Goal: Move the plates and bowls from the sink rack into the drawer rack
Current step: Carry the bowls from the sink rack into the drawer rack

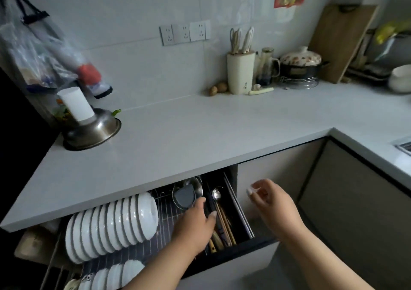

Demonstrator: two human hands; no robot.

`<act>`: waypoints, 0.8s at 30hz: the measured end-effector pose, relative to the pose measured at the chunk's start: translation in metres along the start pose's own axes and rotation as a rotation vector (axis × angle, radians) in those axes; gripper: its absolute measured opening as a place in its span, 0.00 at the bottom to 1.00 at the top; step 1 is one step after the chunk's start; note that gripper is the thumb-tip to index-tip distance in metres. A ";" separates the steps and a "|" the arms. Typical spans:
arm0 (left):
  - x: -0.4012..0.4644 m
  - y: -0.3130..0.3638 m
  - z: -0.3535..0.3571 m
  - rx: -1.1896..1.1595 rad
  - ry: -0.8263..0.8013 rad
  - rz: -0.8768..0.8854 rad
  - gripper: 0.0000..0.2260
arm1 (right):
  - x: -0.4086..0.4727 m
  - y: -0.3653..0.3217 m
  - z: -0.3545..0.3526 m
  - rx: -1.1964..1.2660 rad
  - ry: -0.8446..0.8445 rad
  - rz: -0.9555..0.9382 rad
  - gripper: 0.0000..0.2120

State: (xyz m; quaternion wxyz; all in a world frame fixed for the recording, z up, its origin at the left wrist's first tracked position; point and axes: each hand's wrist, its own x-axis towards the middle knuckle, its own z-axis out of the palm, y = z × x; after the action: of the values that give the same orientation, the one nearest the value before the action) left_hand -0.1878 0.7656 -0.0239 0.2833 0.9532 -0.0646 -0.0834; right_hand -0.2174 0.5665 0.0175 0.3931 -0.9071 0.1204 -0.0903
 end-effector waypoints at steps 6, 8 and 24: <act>0.035 0.098 0.057 0.058 -0.036 0.126 0.21 | 0.014 0.078 -0.096 -0.036 0.112 0.069 0.08; 0.047 0.137 0.081 0.095 -0.056 0.167 0.21 | 0.018 0.109 -0.134 -0.041 0.172 0.121 0.07; 0.082 0.397 0.248 0.230 -0.281 0.472 0.21 | 0.016 0.295 -0.341 0.041 0.397 0.462 0.09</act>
State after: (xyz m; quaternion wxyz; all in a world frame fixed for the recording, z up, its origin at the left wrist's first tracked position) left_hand -0.1863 0.2907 -0.0204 0.1732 0.9169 -0.3320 -0.1383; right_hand -0.3338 0.1306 0.0318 0.3902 -0.8122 0.3962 -0.1762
